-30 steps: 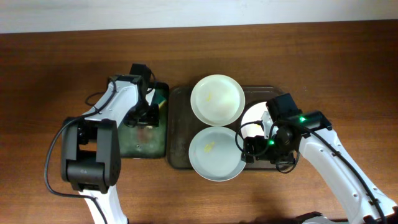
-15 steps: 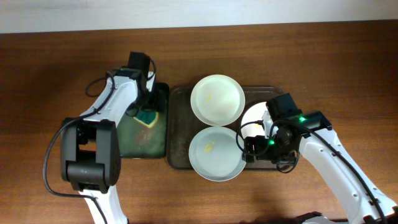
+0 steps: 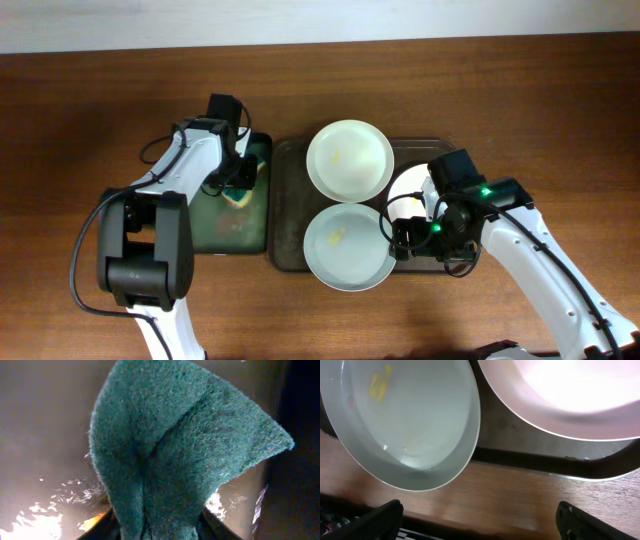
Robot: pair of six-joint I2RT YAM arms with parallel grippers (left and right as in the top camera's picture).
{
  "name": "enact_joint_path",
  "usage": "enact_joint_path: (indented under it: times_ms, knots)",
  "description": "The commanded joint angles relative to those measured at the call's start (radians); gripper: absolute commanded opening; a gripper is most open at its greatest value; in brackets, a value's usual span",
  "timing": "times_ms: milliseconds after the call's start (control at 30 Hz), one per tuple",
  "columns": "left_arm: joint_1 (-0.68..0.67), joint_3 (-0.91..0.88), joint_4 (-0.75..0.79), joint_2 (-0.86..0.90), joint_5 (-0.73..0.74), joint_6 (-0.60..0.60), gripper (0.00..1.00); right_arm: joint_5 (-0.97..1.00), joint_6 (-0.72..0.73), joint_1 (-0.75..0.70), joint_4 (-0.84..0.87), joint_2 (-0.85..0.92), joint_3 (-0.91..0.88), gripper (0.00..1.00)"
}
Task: Clean dirty plates on tray and stack at the side
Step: 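Grasp the green sponge with the left gripper and dip it in water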
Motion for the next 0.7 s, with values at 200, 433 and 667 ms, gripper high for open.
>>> enact_joint_path:
  times_ms: [200, 433, 667]
  knots:
    - [-0.003, -0.022, -0.005, 0.009, 0.071, 0.008, 0.40, 0.013, 0.006, 0.007, 0.000, 0.003, -0.006, 0.98]
    - [-0.003, -0.021, -0.004, 0.009, 0.071, 0.008, 0.43, 0.013, 0.006, 0.007, 0.000, 0.003, -0.006, 0.98]
    - [-0.003, -0.021, 0.003, 0.009, 0.071, 0.008, 0.46, 0.013, 0.006, 0.007, 0.000, 0.003, -0.006, 0.98]
